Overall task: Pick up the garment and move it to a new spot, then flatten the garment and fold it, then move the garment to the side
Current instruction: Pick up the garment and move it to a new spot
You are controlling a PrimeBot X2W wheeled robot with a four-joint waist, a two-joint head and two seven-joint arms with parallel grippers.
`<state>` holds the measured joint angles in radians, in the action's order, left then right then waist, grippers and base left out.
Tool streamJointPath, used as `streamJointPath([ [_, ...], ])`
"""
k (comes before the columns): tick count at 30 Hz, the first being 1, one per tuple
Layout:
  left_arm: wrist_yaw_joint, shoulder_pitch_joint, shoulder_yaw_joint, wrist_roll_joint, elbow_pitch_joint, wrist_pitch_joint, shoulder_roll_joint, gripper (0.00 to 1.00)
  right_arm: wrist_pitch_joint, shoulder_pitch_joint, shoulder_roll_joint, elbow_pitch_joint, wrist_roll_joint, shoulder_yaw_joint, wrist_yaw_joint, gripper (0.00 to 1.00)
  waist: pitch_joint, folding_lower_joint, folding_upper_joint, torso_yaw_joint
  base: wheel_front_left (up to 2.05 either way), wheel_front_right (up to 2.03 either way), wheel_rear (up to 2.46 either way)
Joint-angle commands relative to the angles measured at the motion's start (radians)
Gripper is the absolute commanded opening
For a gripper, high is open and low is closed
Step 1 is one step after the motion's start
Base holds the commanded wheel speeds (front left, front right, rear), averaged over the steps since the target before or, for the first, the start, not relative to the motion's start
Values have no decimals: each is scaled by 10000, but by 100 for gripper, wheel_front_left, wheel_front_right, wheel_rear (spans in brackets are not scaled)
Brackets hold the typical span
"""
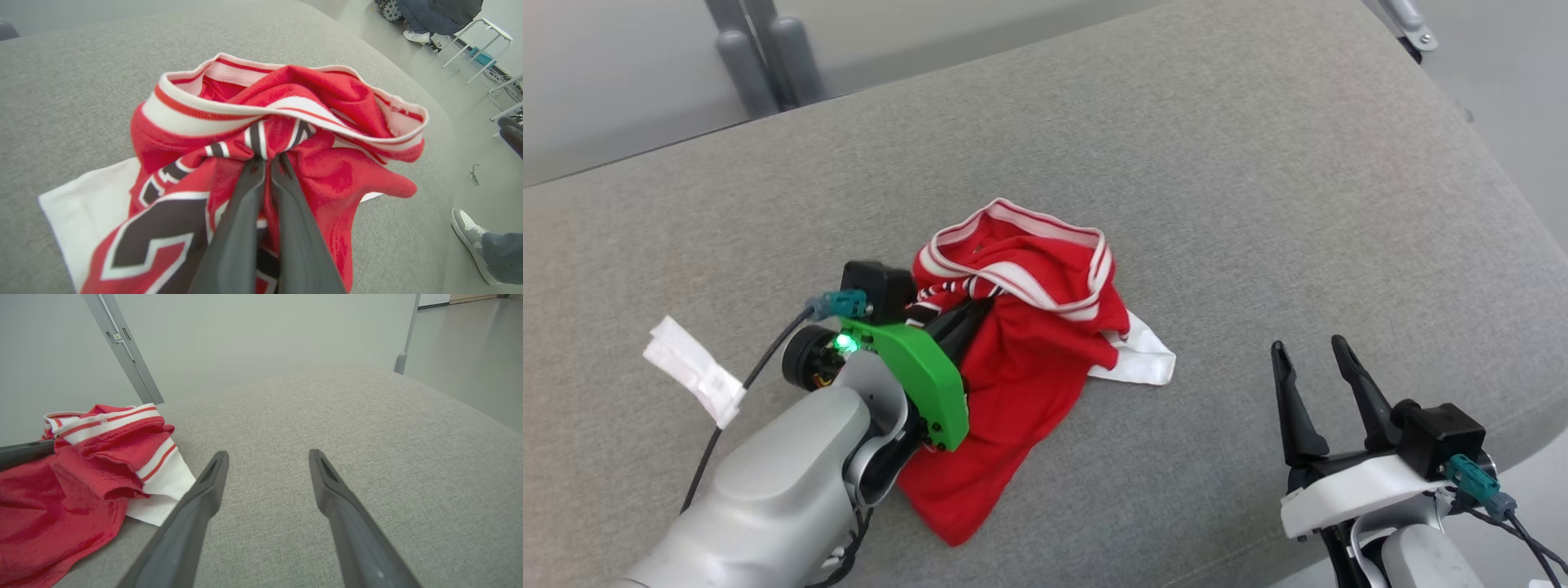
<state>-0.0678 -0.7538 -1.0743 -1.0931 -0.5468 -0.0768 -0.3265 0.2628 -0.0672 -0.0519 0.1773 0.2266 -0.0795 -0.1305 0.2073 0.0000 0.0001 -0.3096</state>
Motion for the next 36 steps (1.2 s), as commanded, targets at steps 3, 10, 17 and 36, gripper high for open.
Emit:
streamJointPath([
  [3, -183, 79, -80, 501, -1544, -1148, 583, 62, 31, 111, -2, -62, 92, 37, -4, 100, 225, 0, -1, -622, 0, 0, 0],
  [10, 305, 465, 1092, 2272, -1385, -1898, 825, 100, 31, 322, -14, -384, -323, 538, -3, 100, -279, 0, -1, 101, 0, 0, 0],
  [17, 1642, 4113, 4555, 4907, 2870, -1890, 181, 100, 31, 819, -43, -1315, -977, 1486, -4, 100, -1230, 0, -1, 1124, 0, 0, 0],
  [36, -251, 9606, 10684, 8406, 4728, -1878, 2170, 100, 31, 1976, -429, -1651, -1378, 2110, -3, 100, -2236, 0, -1, 2757, 0, 0, 0],
])
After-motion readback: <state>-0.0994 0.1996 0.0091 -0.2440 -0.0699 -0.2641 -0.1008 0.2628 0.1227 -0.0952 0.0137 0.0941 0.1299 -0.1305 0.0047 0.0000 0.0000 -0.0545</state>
